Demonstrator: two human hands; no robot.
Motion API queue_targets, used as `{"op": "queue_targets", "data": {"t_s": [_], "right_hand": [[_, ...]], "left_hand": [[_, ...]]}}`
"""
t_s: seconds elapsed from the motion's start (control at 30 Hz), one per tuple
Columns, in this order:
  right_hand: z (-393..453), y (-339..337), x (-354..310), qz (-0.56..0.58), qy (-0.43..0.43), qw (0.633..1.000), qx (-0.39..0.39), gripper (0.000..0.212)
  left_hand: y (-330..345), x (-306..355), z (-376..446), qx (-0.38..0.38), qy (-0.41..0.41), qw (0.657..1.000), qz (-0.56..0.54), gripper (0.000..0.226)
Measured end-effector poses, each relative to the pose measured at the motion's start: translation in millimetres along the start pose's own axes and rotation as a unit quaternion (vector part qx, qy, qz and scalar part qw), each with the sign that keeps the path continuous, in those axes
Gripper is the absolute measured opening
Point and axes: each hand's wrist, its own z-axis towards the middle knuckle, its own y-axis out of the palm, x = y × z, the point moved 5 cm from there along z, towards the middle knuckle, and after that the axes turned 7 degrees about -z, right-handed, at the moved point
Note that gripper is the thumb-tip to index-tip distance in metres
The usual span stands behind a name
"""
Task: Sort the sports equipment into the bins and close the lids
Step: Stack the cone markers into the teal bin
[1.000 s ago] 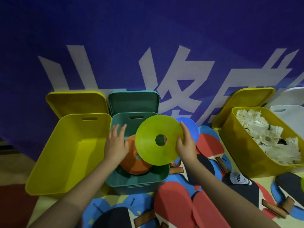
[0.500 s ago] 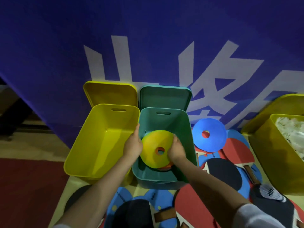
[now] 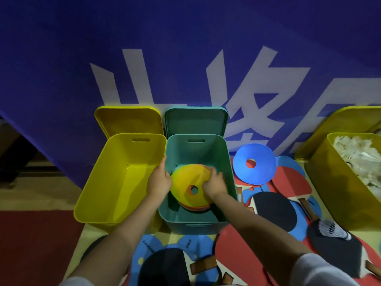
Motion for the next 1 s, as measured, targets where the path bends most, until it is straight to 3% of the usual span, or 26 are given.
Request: {"op": "queue_targets", "data": {"t_s": [0.13,0.2,0.3,0.4,0.5,0.7,1.0], "right_hand": [[-29,-46,-13,0.091,-0.146,0.982,0.08,0.055],[-46,-75,-1,0.162,-0.191,0.96,0.128,0.045],[-57,-112,43,0.227,-0.182,0.935,0.203,0.033],[-51,-134,109,0.254,-0.104,0.934,0.229,0.031],[-45,-146,174,0.22,-0.022,0.948,0.229,0.034],[-30,-151,275,0.127,0.103,0.974,0.158,0.038],[38,-156,349,0.084,0.183,0.978,0.059,0.063]], "left_hand": [[-3,16,-5,0.05,0.104,0.988,0.102,0.047],[1,38,-11,0.053,0.148,0.985,0.076,0.043],[19,88,-21,0.048,0.199,0.979,-0.005,0.039],[54,141,-29,0.002,0.212,0.972,-0.102,0.039],[97,174,-32,-0.06,0.187,0.97,-0.142,0.04],[179,189,-16,-0.134,0.075,0.984,-0.093,0.051],[243,173,35,-0.105,-0.077,0.991,-0.031,0.057]]}}
